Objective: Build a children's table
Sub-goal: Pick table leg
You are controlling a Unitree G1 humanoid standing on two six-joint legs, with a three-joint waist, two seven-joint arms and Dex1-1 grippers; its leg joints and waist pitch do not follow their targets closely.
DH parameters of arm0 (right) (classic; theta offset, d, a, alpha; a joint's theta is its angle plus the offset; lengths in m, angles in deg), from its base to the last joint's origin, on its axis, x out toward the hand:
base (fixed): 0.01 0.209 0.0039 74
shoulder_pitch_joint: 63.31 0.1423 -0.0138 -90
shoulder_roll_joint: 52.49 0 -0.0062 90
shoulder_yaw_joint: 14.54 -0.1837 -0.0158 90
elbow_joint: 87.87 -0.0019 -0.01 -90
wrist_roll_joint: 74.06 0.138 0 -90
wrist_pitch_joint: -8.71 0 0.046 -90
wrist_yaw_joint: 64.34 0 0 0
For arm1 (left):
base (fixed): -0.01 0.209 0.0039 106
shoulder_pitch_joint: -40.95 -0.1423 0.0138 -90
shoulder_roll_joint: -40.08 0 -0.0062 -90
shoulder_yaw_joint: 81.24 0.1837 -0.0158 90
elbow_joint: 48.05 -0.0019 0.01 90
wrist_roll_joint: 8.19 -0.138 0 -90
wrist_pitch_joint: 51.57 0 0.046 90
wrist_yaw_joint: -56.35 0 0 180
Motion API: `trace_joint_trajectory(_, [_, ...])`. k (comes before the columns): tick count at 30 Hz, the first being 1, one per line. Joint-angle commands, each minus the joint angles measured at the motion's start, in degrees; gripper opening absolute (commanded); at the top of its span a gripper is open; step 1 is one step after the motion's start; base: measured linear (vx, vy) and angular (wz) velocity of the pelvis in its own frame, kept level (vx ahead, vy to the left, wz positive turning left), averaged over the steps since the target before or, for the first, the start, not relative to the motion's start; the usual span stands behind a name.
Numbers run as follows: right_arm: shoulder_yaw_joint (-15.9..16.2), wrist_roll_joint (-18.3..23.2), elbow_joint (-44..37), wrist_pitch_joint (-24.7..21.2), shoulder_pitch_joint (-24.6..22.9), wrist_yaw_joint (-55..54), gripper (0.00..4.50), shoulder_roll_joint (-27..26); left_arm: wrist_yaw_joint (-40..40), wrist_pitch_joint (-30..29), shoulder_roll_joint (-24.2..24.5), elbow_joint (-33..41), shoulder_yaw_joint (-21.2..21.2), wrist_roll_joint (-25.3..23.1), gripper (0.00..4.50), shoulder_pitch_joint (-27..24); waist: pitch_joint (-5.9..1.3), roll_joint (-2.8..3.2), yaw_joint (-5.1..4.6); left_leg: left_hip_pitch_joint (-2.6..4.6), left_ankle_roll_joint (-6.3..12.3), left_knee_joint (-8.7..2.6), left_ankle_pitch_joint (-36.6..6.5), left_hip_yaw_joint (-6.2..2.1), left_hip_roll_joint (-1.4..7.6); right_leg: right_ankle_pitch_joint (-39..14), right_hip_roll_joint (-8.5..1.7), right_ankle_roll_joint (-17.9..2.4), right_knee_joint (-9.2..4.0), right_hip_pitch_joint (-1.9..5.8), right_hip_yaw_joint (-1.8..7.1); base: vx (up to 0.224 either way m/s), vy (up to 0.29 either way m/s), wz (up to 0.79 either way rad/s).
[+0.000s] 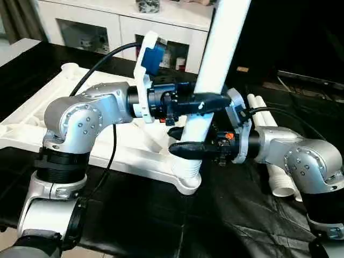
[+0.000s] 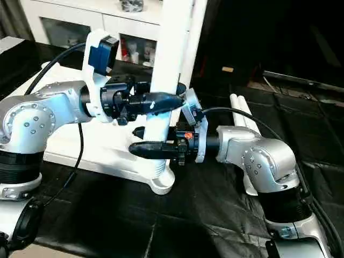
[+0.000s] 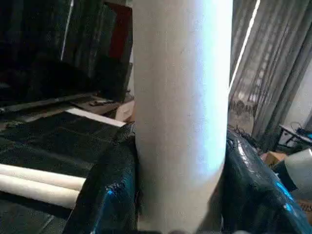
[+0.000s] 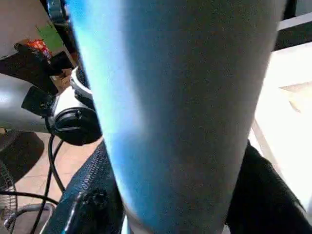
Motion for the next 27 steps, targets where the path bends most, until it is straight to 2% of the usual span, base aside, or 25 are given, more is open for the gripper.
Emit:
trace_joint_trajectory(1, [-0.22,-1.16,0.92,0.45,0.30,-0.56,2.14,0.42,-0.81,1.01,-1.12,0.65,-1.43,1.53,1.88,2.17,-4.42,0.38,0.04,0.38,-1.49,-3.54,-3.14,-0.47,2.75,-6.37,-4.99,-9.40,-3.72,3.62,3.16,0.000,0.000,0.00])
trace_joint_trajectory(4, [-0.33,-1.25,0.97,0.58,0.34,-0.67,2.05,0.32,-1.18,1.31,-1.29,0.85,-1.45,1.25,1.88,2.13,-4.39,0.33,0.04,0.35,-1.49,-3.58,-3.17,-0.50,2.75,-6.45,-4.97,-9.31,-3.72,3.66,3.14,0.000,0.000,0.00])
trace_joint_trajectory(6, [-0.47,-1.21,0.89,0.62,0.34,-0.83,2.00,0.23,-1.47,0.95,-1.55,1.11,-1.64,1.70,2.44,1.97,-4.45,0.41,0.04,0.34,-1.42,-3.55,-3.08,-0.50,2.74,-6.31,-4.97,-9.30,-3.70,3.70,3.14,0.000,0.000,0.00])
trace_joint_trajectory(11, [-0.51,-1.49,0.75,0.95,0.27,-1.31,1.96,0.18,-4.02,0.42,-3.27,0.67,-3.01,2.41,2.85,2.31,-4.45,0.39,0.02,0.29,-1.42,-3.48,-3.20,-0.51,2.76,-5.65,-4.98,-10.02,-3.73,3.78,3.09,0.000,0.000,0.00])
trace_joint_trajectory(18, [-0.29,-2.02,0.61,1.66,-0.13,-2.10,1.96,0.10,-9.29,3.84,-6.71,-0.56,-4.81,0.70,2.95,4.23,-4.50,0.32,0.07,0.26,-1.21,-3.39,-2.90,-0.56,2.76,-5.99,-4.94,-9.18,-3.81,3.84,3.11,0.000,0.000,0.00])
trace_joint_trajectory(22, [0.16,-2.98,0.81,2.34,-0.34,-2.59,1.96,-0.03,-13.28,5.90,-8.86,-2.00,-7.61,0.97,2.95,5.75,-4.52,0.18,0.07,0.22,-0.94,-3.30,-2.67,-0.52,2.67,-5.12,-4.91,-9.44,-3.83,3.89,3.07,0.000,0.000,0.00])
trace_joint_trajectory(23, [0.47,-3.67,0.97,2.83,-0.49,-3.34,1.96,-0.58,-16.59,8.61,-10.70,-2.72,-9.81,0.95,2.95,7.10,-4.48,0.16,0.09,0.13,-0.93,-3.24,-2.98,-0.55,2.65,-5.13,-4.95,-9.57,-3.95,3.94,3.06,0.000,0.000,0.00])
trace_joint_trajectory(27, [0.99,-4.50,1.22,3.31,-0.68,-4.27,1.96,-1.40,-19.89,9.23,-12.32,-3.46,-11.44,1.92,2.95,8.46,-4.50,0.13,0.12,0.18,-0.76,-3.23,-2.90,-0.59,2.67,-5.51,-4.95,-9.38,-3.88,3.92,3.05,0.000,0.000,0.00])
